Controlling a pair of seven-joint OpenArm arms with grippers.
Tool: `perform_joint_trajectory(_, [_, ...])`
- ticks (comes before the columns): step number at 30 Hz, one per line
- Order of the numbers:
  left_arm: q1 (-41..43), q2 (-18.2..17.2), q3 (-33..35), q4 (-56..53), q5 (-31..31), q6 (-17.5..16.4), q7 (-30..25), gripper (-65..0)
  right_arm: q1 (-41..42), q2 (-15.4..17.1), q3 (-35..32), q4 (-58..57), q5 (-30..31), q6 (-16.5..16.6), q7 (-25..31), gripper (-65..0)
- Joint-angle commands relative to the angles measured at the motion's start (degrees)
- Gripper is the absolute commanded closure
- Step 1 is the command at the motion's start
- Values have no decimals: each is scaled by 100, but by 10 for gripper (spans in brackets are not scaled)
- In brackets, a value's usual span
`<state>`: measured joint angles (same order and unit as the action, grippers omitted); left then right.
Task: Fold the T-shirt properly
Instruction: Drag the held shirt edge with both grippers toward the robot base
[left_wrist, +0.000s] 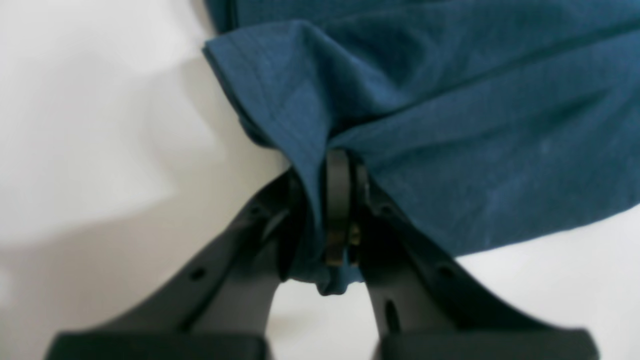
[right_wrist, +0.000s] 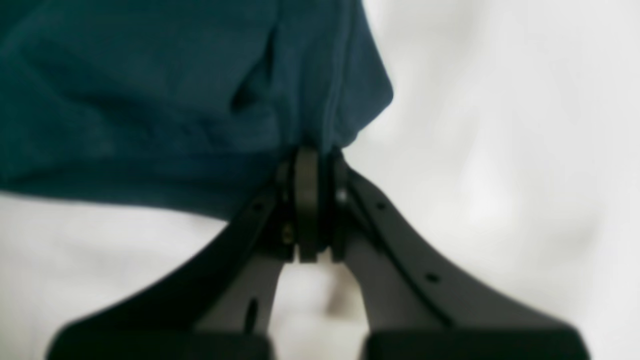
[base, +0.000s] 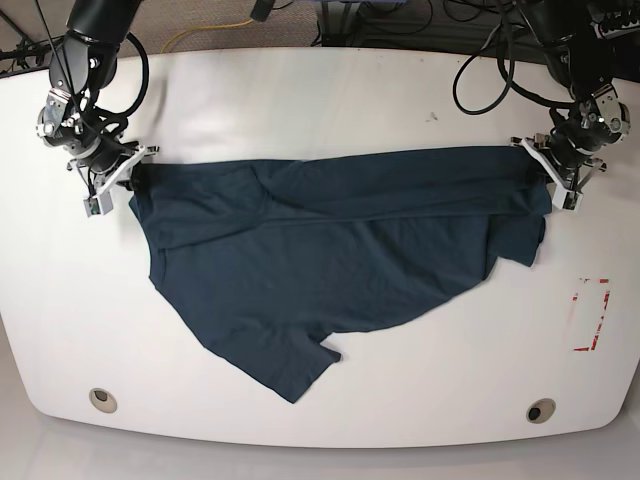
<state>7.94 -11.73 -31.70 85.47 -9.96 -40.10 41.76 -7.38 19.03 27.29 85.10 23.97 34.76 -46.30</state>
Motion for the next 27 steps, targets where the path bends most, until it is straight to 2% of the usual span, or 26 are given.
perform_joint_trajectory(1, [203,-133,-52,354,7,10,-31,-4,-181,115,141,470,34,1,-104,0])
perform_joint_trajectory(7, [740,-230,-69,679,-11,10,-31,-4,-814,-26,396,1174,34,1,-411,0])
perform_joint_trajectory(14, [1425,-282,-69,1022,-29,10,-31,-4,-1640,-219,581,1780,34,1,-438,0])
perform_joint_trajectory(23, [1953,-291,-544,1110,86,10,-31,-8,-2370,-632,801,2281,34,1,-438,0])
perform_joint_trajectory(26, [2014,-291,-588,1101,121,10,84,-81,-2449,-641,801,2299,34,1,-438,0])
perform_joint_trajectory(27, [2014,-291,-588,1101,121,10,171,-132,-2449,-641,801,2299,34,1,-438,-11])
